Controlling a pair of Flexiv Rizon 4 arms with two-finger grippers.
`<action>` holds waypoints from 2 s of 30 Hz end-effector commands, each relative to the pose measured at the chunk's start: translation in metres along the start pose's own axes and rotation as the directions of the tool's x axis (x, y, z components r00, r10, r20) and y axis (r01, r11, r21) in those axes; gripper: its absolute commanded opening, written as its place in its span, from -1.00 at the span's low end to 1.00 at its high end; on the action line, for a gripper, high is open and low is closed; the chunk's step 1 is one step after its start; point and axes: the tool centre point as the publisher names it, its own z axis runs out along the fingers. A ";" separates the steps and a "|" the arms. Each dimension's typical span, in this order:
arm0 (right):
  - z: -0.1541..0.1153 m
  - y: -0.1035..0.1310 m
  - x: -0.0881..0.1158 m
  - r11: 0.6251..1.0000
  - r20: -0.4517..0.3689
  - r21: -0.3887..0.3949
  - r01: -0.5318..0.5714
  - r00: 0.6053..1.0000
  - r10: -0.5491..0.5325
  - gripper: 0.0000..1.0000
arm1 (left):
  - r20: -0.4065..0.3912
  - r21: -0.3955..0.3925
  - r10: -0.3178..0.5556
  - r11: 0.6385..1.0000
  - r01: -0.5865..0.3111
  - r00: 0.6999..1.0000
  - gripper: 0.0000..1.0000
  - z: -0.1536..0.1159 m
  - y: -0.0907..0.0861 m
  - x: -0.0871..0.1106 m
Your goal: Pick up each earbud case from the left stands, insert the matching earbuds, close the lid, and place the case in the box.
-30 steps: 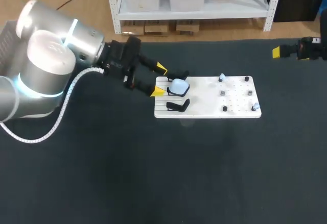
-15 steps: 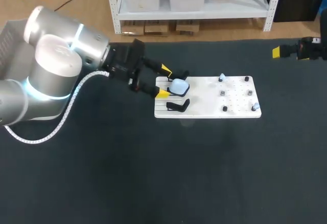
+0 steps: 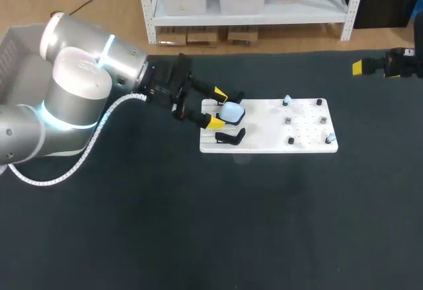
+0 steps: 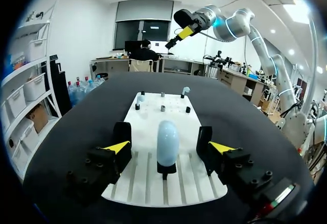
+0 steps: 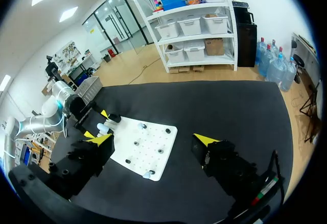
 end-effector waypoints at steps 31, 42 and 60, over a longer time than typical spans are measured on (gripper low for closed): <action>0.000 0.000 0.000 1.000 0.000 0.000 0.000 1.000 0.000 1.00 | 0.008 -0.005 -0.008 1.000 0.008 1.000 0.37 0.016 0.008 0.004; 0.000 0.000 0.000 1.000 0.000 0.000 0.000 1.000 0.000 1.00 | 0.011 -0.018 -0.010 1.000 0.010 1.000 0.11 0.019 0.012 0.004; 0.000 0.000 0.000 1.000 0.000 0.000 0.000 1.000 0.000 1.00 | 0.068 -0.008 0.034 0.999 -0.033 0.997 -1.00 -0.001 -0.006 -0.014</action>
